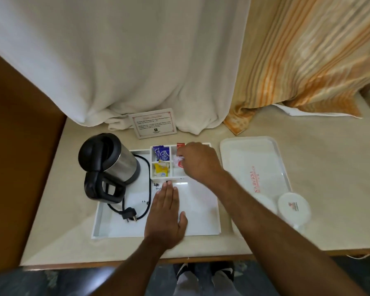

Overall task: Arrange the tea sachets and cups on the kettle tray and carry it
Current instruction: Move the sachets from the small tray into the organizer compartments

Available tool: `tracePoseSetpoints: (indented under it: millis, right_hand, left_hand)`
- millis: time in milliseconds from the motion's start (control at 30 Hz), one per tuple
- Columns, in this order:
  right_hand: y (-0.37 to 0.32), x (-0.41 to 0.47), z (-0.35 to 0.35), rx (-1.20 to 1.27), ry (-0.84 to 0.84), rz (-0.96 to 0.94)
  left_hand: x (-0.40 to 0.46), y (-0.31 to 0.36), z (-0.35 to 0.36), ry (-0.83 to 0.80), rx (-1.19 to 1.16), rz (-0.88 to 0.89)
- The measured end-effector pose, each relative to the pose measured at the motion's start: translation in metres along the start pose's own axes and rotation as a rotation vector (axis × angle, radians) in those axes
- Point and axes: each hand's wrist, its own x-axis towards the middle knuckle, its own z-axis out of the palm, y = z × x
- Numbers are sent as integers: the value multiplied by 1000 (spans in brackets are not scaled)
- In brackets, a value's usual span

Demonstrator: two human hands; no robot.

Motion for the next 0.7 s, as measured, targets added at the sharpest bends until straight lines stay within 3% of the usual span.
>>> tracePoseSetpoints:
  millis: [67,167,300,433,500,567,633,700]
  right_hand:
    - [-8,5,23,-187,-20,-16]
    - [-12,5,42,-256,-2,-26]
    - [-3,-1,45,-48,111,15]
    - [30,-29,18,58,358,259]
    - [58,-46,5,13,233,422]
    - [77,-59,-2,-54,-79,536]
    - [85,-66,-1,-64,-326,540]
    - [89,-66,1,-5,-396,517]
  left_hand:
    - [0,1,0,-7,-4,0]
    - [2,0,0,-18,-6,-9]
    - [1,0,2,-26,-2,-21]
    - [0,0,3,-31,-2,-31]
    - [0,-1,4,-42,1,-34]
    - [0,-1,4,-54,-6,-36]
    - [-1,-1,2,-63,-8,-40]
    - [0,0,2,-64,-9,-39]
